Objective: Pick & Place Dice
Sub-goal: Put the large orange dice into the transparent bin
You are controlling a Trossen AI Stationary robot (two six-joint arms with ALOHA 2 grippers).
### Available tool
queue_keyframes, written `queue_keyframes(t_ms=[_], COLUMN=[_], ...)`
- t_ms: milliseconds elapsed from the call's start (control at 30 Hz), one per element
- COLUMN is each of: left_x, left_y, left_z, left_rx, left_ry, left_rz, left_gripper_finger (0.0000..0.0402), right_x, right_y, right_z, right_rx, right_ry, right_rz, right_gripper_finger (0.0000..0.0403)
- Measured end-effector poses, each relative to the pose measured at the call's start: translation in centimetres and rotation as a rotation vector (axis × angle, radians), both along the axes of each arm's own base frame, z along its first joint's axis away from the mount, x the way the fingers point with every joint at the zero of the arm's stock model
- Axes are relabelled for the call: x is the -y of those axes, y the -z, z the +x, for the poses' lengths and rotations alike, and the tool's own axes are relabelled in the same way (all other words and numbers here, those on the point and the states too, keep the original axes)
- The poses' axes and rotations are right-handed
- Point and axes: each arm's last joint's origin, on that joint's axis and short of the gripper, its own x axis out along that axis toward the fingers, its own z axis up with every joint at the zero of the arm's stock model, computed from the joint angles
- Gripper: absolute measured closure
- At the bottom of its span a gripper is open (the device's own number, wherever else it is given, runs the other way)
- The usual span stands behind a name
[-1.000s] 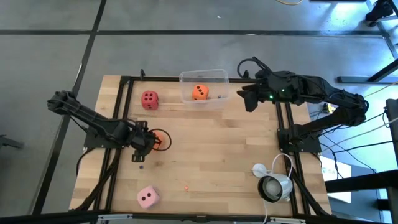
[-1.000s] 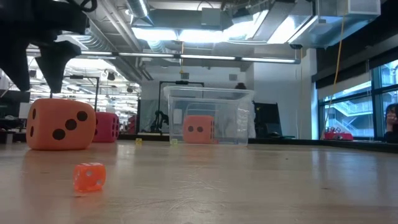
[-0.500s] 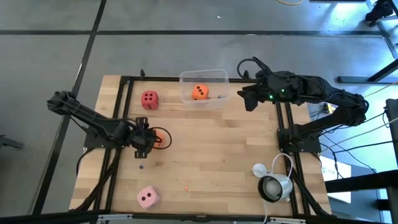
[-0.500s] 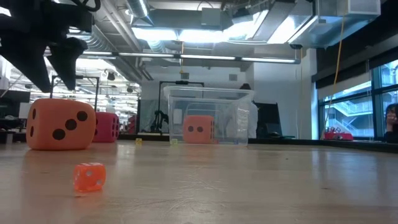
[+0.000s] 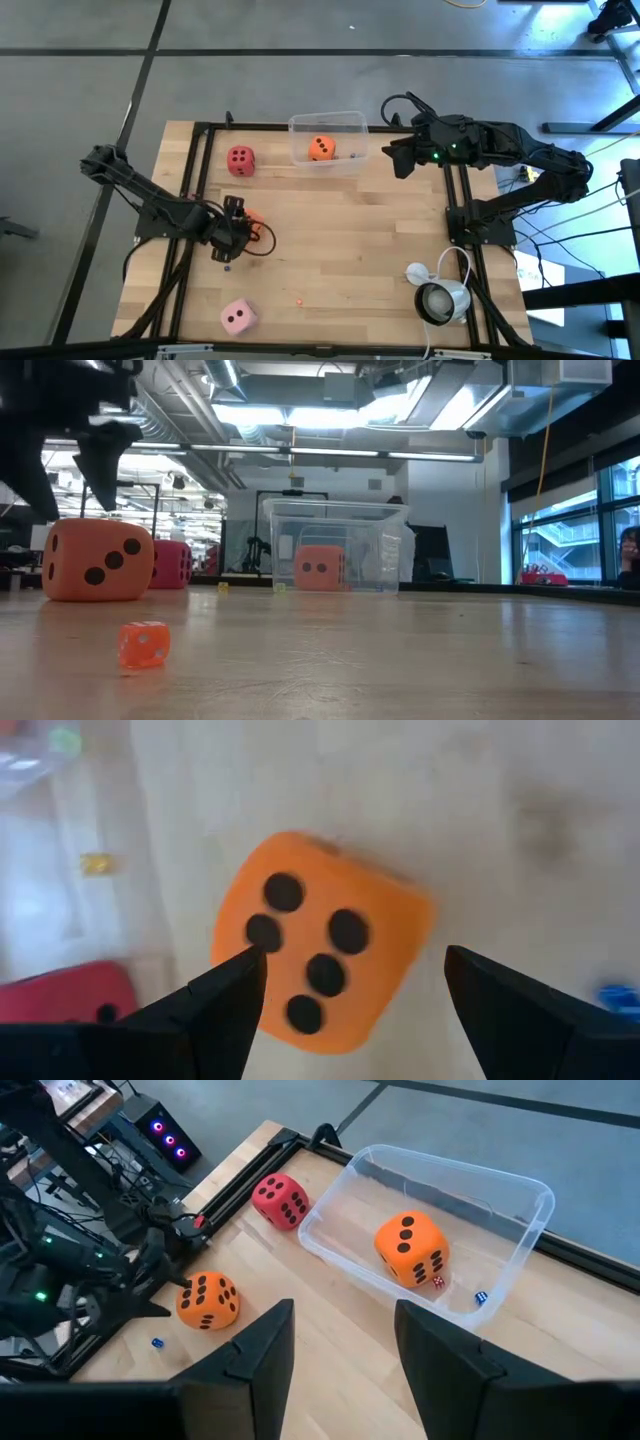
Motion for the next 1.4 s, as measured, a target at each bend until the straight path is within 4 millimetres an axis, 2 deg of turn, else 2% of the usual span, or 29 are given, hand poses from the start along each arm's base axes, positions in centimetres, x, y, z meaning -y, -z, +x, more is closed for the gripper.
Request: queue_keyframes(t_ms=[100, 567, 833, 1100, 1233, 1400], left_x=[0.1, 0.9, 1.1, 1.1, 0.9, 0.9], left_y=[1.3, 4.9, 5.6, 5.8, 5.9, 6.1], left_z=[0.1, 2.4, 2.9, 2.9, 3.1, 3.2], left_rx=[-0.008, -0.130, -0.085, -0.090, -0.096, -0.109], left_ry=[0.003, -0.020, -0.141, -0.169, -0.180, -0.189], left_rz=[0.022, 0.189, 0.155, 0.144, 0.138, 0.146], left_gripper_finger=[0.0100, 0.0100, 0.0102, 0.0106, 0.0123, 0.0180], right_x=[0.0, 0.0, 0.0, -0.1, -0.1, -0.2], right_y=[0.0, 0.0, 0.0, 0.0, 0.1, 0.1], right_z=[0.0, 0.0, 0.0, 0.0, 0.0, 0.1], right_rx=[0.000, -0.002, -0.001, -0.004, -0.005, -0.005], right_ry=[0.000, -0.005, -0.010, -0.033, -0.048, -0.070], right_rz=[0.000, -0.001, 0.004, 0.019, 0.026, 0.043], right_gripper_finger=[0.0230, 0.0230, 0.0230, 0.0230, 0.0230, 0.0230])
